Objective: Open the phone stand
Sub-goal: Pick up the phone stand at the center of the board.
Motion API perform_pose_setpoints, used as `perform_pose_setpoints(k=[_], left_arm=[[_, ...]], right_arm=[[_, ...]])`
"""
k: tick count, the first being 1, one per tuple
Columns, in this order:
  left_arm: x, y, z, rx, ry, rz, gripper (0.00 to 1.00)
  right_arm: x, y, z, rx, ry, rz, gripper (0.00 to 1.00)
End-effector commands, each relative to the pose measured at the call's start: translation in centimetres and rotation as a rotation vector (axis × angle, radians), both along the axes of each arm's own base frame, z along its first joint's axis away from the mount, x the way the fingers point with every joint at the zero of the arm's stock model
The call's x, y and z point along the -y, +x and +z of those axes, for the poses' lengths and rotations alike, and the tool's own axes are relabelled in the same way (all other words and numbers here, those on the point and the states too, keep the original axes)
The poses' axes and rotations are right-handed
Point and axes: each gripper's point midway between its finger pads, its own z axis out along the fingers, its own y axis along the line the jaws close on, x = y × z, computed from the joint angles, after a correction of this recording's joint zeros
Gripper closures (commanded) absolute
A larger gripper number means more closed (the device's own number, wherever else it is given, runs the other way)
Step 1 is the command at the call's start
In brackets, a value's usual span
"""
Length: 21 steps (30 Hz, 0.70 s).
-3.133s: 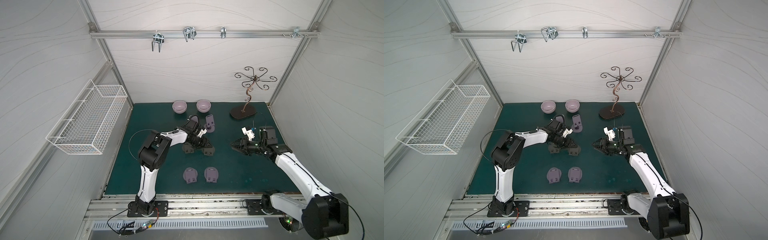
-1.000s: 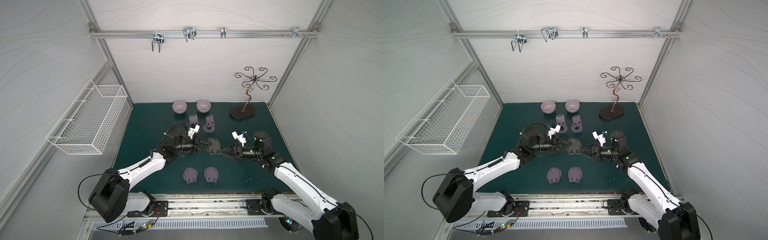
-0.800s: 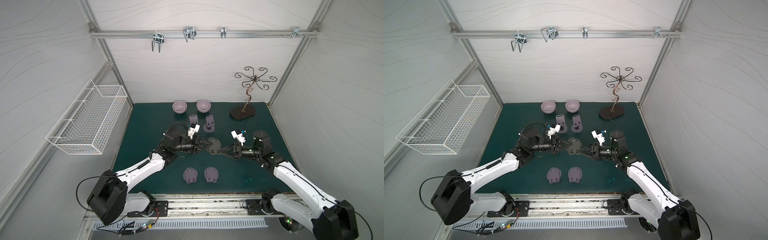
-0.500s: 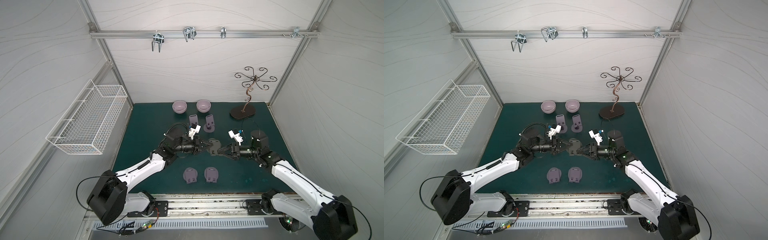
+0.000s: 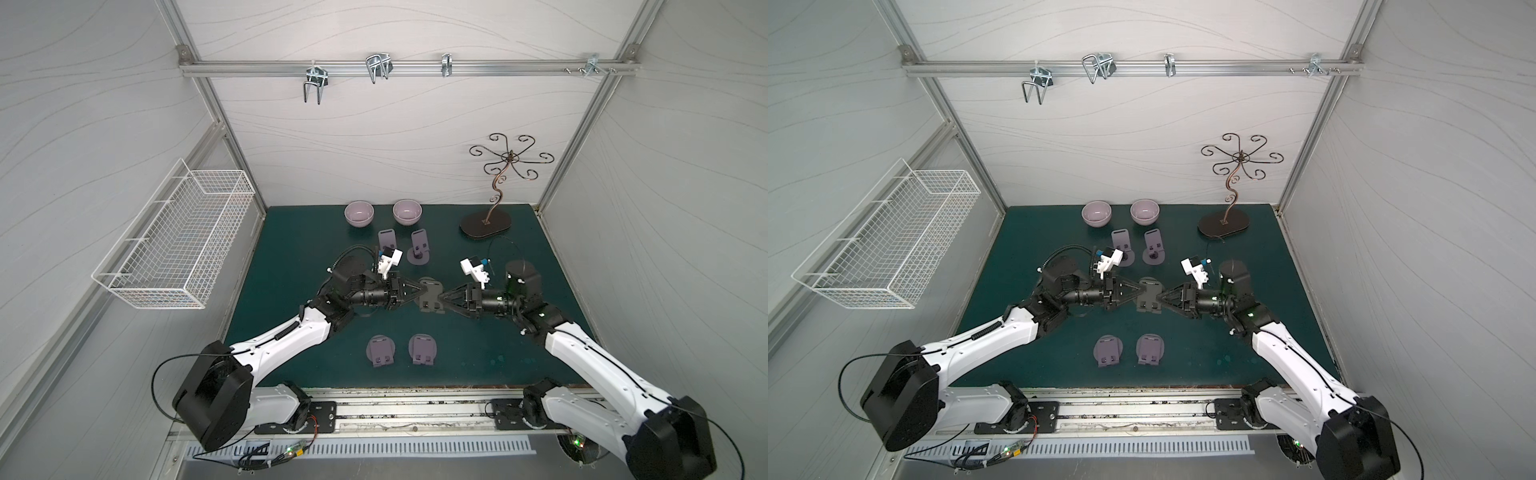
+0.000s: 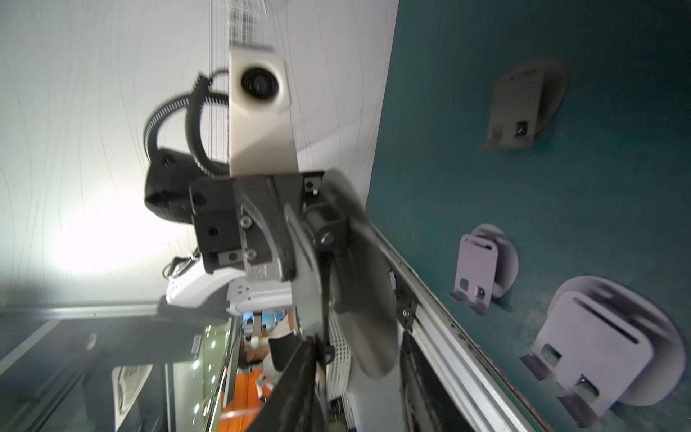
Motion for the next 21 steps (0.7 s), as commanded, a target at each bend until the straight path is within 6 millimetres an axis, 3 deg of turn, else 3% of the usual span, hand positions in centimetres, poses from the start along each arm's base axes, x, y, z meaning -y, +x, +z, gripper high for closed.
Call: perform_pose_setpoints(k=[1, 7, 21], left_arm=[[0.0, -0.8, 4.3, 0.123, -0.103, -0.028, 1.00], [0.0, -0.9, 4.7, 0.131, -0.109, -0.032, 1.00], [0.6, -1.5, 5.6, 0.153, -0.125, -0.058, 1.00]], right_arm=[[1.0, -0.2, 0.4, 0.003, 0.007, -0.004, 0.62], [0.6, -0.3, -0.1, -0.007, 0.000, 0.012, 0.62], [-2.7, -1.5, -2.2, -0.036, -0.019, 0.091, 0.64]])
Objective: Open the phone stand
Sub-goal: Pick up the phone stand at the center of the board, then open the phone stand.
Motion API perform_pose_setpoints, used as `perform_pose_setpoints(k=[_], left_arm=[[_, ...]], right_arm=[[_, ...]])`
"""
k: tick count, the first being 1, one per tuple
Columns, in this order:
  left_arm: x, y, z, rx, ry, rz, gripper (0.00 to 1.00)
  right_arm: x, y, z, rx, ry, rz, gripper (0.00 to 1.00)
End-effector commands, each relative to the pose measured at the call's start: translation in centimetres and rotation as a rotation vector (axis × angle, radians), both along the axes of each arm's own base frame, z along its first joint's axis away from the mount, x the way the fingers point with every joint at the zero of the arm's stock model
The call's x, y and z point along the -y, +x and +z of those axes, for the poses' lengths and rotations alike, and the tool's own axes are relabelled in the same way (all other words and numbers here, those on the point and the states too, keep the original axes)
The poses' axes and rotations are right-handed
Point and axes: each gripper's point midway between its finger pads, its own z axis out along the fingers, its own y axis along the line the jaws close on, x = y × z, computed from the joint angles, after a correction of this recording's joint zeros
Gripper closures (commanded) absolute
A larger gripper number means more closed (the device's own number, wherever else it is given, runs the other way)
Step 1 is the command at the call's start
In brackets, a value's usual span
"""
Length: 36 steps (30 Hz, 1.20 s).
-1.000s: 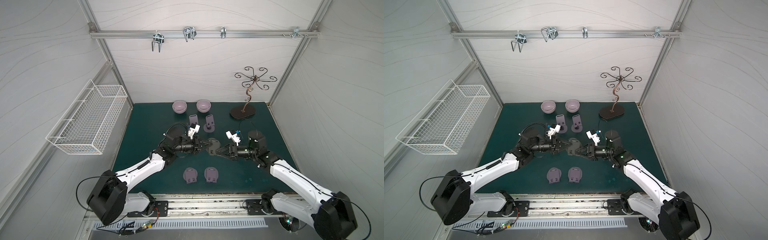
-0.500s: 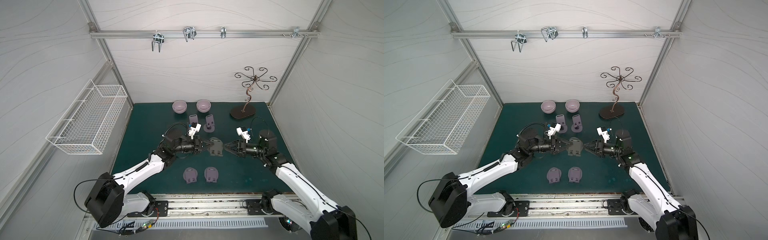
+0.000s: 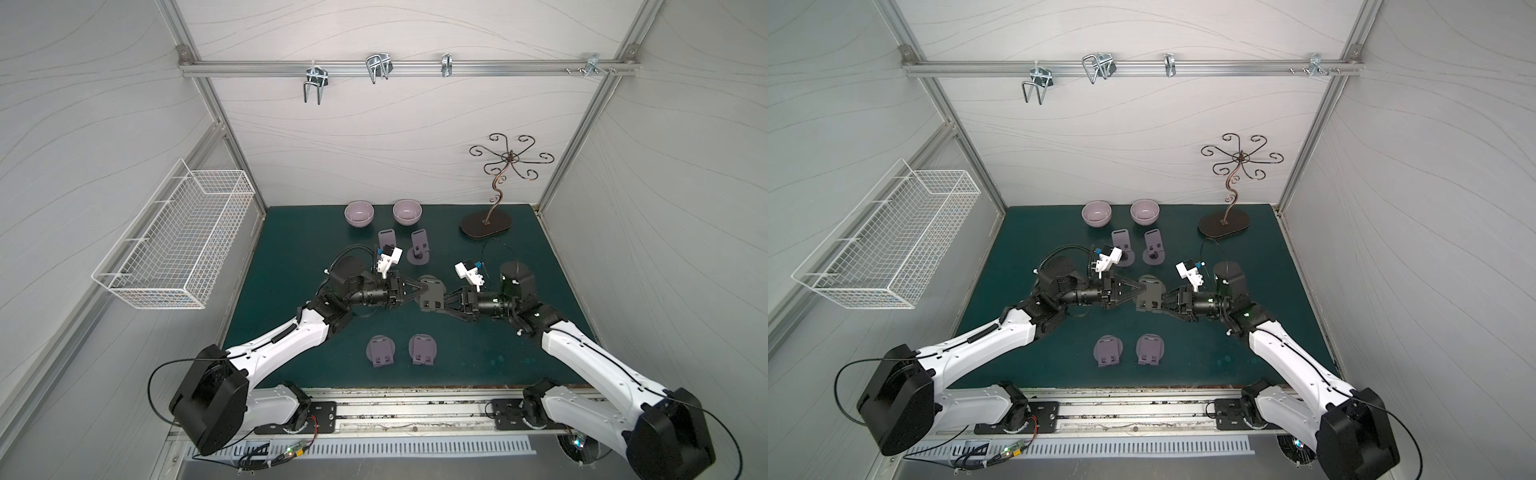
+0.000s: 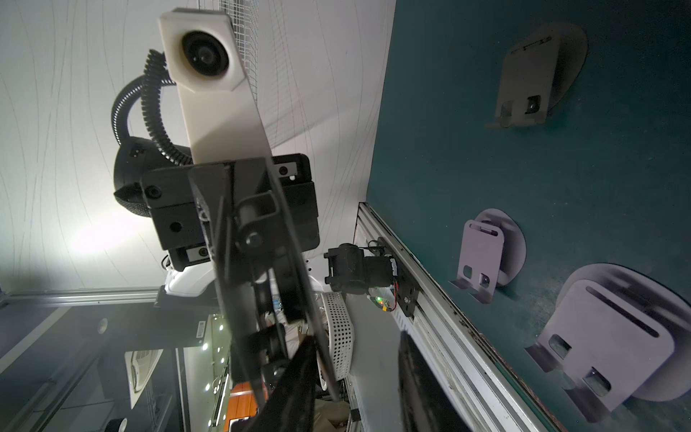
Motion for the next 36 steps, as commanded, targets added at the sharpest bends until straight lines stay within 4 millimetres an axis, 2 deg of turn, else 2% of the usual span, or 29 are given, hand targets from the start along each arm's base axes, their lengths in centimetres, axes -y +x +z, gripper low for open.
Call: perform_pose_setpoints(k=[1, 5, 7, 9, 11, 14, 19, 24, 26, 31, 36], left_arm=[[0.6, -1.1, 4.7, 0.128, -0.107, -0.053, 1.00], [1.1, -1.5, 4.7, 0.132, -0.115, -0.071, 1.00], [1.4, -1.5, 4.4, 0.124, -0.116, -0.077, 1.00], [1.5, -1.5, 4.4, 0.123, -0.119, -0.079, 1.00], [1.5, -1.5, 4.6, 0.130, -0.122, -0.075, 1.00], [1.4, -1.5, 5.7, 0.155, -0.138, -0.075, 1.00], [1.2, -1.6, 9.1, 0.250, -0.167, -0.078, 1.00], [0.3, -0.5, 14.1, 0.349, -0.232, -0.042, 1.00], [-0.3, 0.0, 15.8, 0.384, -0.258, -0.017, 1.00], [-2.6, 1.5, 19.4, 0.489, -0.319, 0.089, 1.00], [-3.6, 1.2, 22.6, 0.675, -0.343, 0.133, 1.00]], right_arm=[[-0.4, 0.4, -0.6, 0.005, -0.007, -0.017, 0.64], [-0.7, 1.0, 0.5, 0.036, 0.006, -0.025, 0.67], [-1.0, 1.2, 1.0, 0.041, 0.020, -0.019, 0.76], [-1.1, 1.3, 1.4, 0.038, 0.032, -0.012, 0.91], [-1.1, 1.2, 1.3, 0.032, 0.032, -0.006, 1.00], [-1.1, 0.6, 0.5, 0.008, 0.015, 0.016, 1.00], [-1.1, -1.2, -2.7, -0.109, -0.031, 0.103, 1.00], [-0.9, -3.6, -6.6, -0.271, -0.115, 0.193, 1.00], [-0.7, -4.0, -7.0, -0.290, -0.125, 0.204, 1.00], [-0.6, -3.9, -6.1, -0.257, -0.134, 0.203, 1.00], [-0.8, -3.7, -6.2, -0.267, -0.138, 0.202, 1.00]])
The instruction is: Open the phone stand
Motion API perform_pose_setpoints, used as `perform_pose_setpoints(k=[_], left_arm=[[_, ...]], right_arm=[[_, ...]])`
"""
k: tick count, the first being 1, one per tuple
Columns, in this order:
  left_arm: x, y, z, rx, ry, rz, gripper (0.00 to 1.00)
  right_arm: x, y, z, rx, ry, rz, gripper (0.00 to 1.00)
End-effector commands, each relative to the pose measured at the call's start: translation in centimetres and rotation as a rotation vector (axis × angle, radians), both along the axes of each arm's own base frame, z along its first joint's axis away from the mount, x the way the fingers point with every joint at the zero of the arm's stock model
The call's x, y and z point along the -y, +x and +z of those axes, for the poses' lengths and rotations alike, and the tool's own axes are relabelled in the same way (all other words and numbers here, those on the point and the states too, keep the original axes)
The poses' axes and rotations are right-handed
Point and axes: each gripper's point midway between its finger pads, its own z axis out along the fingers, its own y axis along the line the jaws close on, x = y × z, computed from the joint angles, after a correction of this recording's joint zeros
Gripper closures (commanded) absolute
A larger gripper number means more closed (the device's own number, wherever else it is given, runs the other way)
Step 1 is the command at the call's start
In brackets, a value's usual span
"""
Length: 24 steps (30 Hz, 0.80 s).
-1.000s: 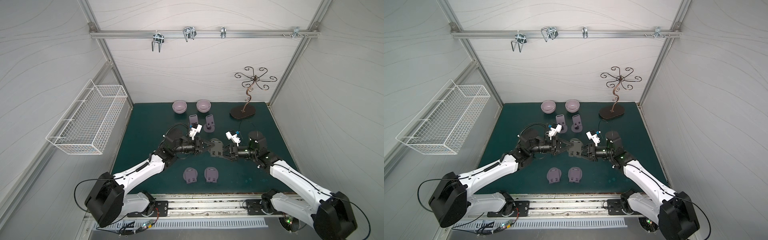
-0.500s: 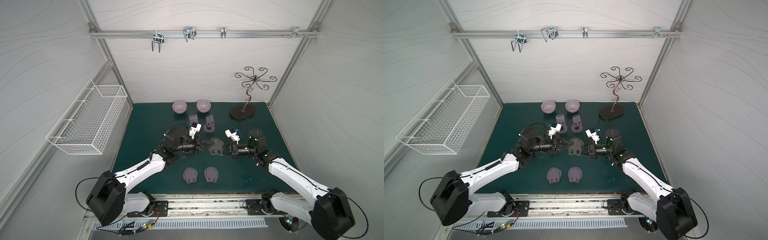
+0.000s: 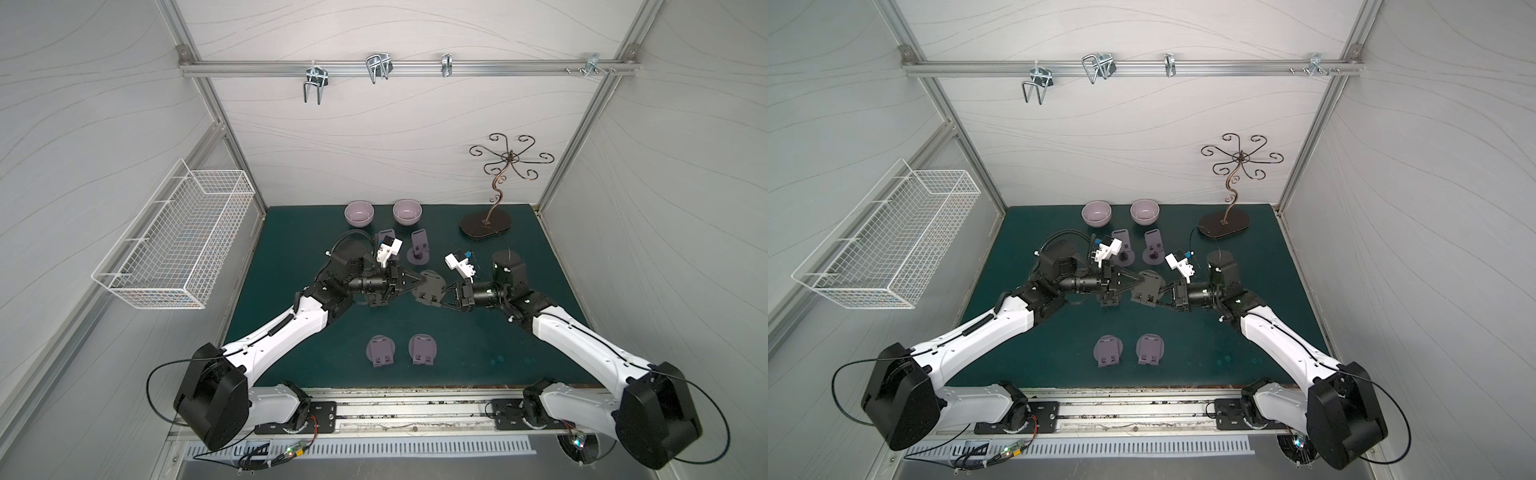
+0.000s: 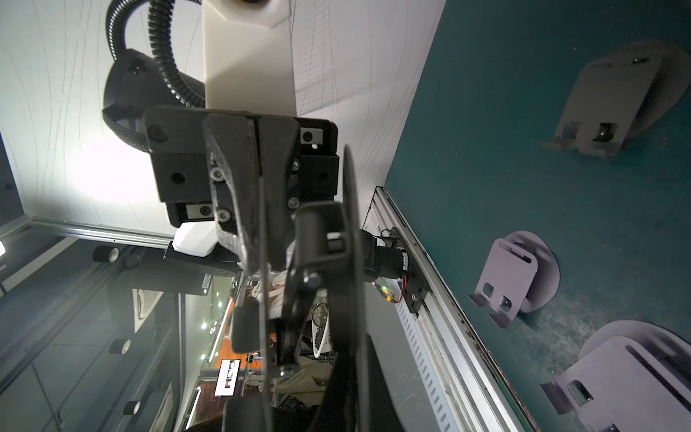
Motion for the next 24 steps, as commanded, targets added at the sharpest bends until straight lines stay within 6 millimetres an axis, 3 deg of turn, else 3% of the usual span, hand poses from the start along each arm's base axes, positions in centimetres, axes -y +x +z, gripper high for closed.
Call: perform_pose_setpoints(k=[1, 8, 18, 24], left_arm=[[-2.9, -1.3, 20.6, 0.712, -0.385, 0.099, 1.00], [-3.9, 0.4, 22.7, 0.701, -0.473, 0.143, 1.00], [-6.0, 2.8, 23.1, 0.558, -0.562, 0.274, 1.00], [-6.8, 2.8, 22.6, 0.543, -0.530, 0.329, 1.00]], right_arm=[[0.8, -4.1, -7.5, -0.348, -0.208, 0.055, 1.00], [0.7, -4.4, -7.1, -0.373, -0.195, 0.080, 1.00], [0.7, -4.8, -8.2, -0.440, -0.207, 0.107, 1.00], [0.7, -4.7, -8.3, -0.444, -0.204, 0.103, 1.00]])
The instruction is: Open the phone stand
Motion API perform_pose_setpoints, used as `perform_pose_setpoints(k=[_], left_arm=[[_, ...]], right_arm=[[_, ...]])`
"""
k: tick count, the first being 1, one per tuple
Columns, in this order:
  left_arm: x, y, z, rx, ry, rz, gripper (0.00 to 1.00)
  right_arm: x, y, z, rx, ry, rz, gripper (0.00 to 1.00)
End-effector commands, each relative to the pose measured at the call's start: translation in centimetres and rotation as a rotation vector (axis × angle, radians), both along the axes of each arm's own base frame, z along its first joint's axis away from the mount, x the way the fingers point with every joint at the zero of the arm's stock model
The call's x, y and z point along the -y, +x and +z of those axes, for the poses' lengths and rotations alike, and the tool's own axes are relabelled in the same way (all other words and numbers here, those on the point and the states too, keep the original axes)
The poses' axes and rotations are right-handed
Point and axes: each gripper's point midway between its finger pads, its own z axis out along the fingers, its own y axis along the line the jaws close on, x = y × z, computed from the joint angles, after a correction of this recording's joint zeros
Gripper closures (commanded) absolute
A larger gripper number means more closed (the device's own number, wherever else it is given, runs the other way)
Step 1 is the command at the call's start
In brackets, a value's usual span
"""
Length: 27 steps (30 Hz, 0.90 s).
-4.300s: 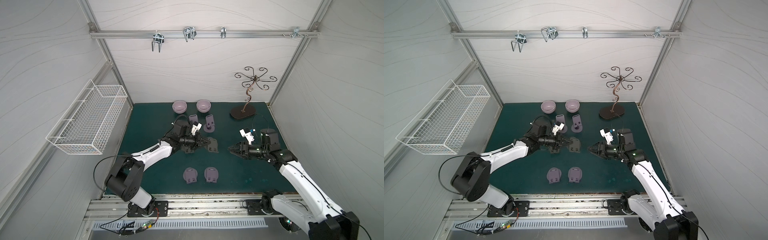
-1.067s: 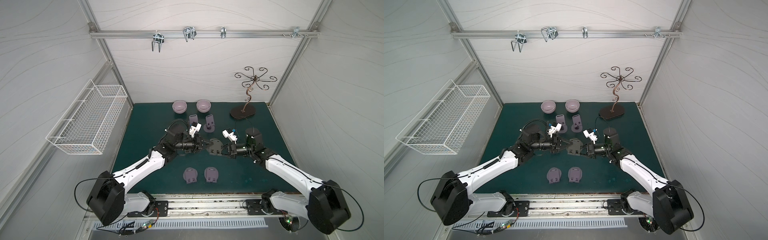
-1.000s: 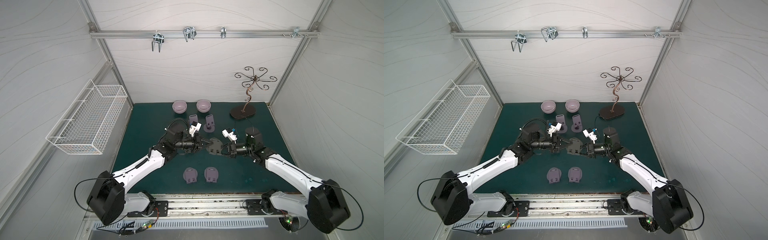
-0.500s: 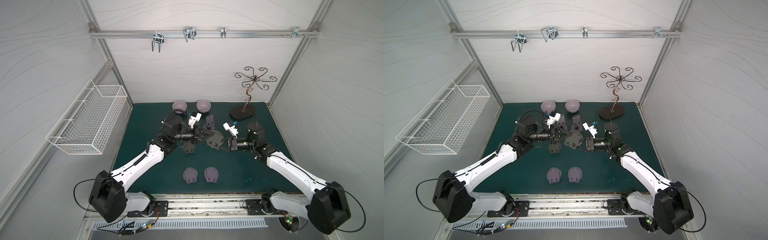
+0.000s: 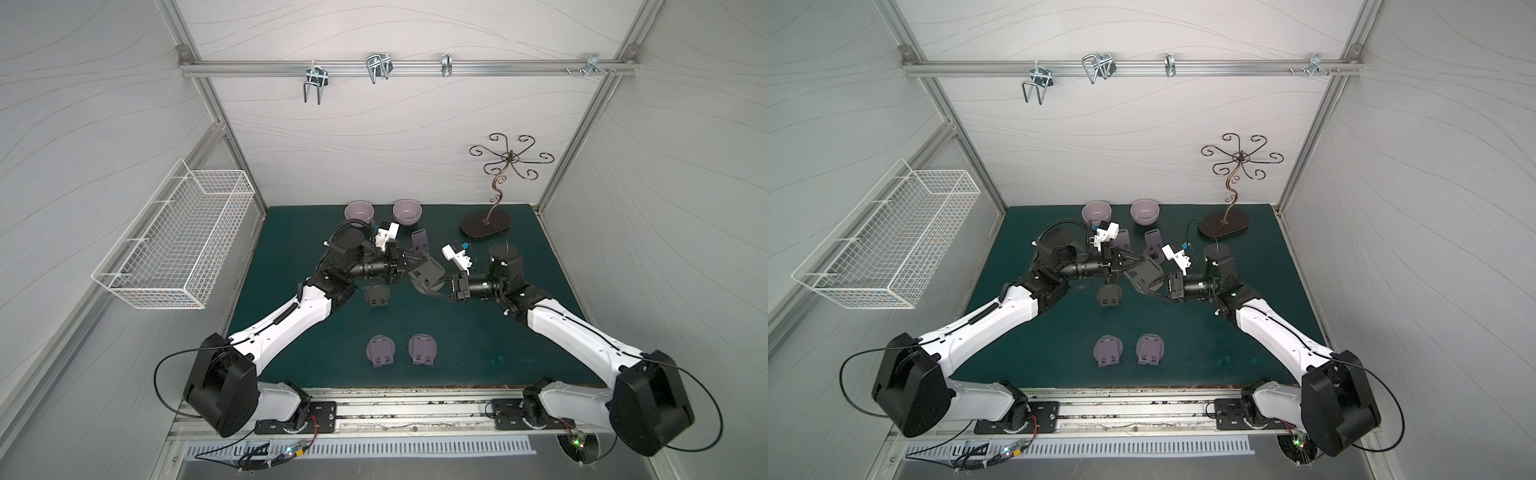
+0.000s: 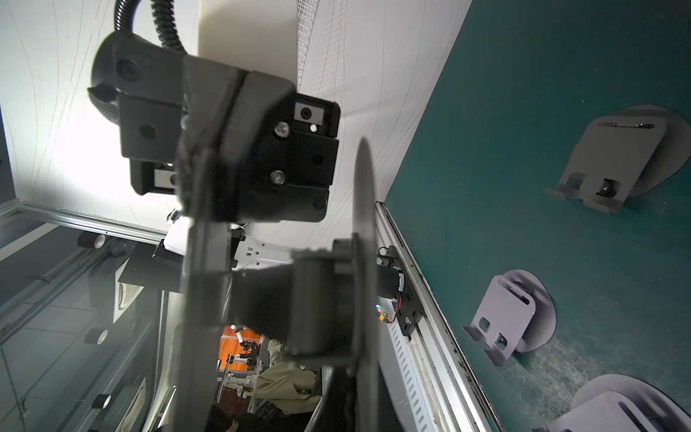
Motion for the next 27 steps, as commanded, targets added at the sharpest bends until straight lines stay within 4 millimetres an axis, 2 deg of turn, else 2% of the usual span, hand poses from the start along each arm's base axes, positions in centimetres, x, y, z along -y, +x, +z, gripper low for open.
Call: perform_pose_setpoints(k=[1, 6, 14, 18, 22, 27], left_arm=[[-7.0, -1.0, 20.1, 0.597, -0.427, 0.272, 1.00], [-8.6, -1.3, 20.9, 0.605, -0.484, 0.344, 1.00], [-10.6, -2.3, 21.3, 0.732, -0.433, 0.473, 1.00], [-10.9, -3.3, 22.2, 0.793, -0.425, 0.475, 1.00], [-9.9, -5.5, 23.2, 0.905, -0.375, 0.395, 1.00], [-9.5, -7.9, 23.5, 1.043, -0.281, 0.374, 1.00]], right_arm=[[1.5, -6.1, -8.8, -0.498, -0.221, 0.105, 1.00], [1.4, -5.9, -8.9, -0.534, -0.191, 0.109, 1.00], [2.2, -5.4, -9.4, -0.594, -0.168, 0.091, 1.00], [2.3, -5.1, -9.3, -0.604, -0.158, 0.086, 1.00], [2.3, -4.7, -9.4, -0.623, -0.152, 0.088, 1.00], [2.2, -4.1, -9.5, -0.644, -0.142, 0.087, 1.00]])
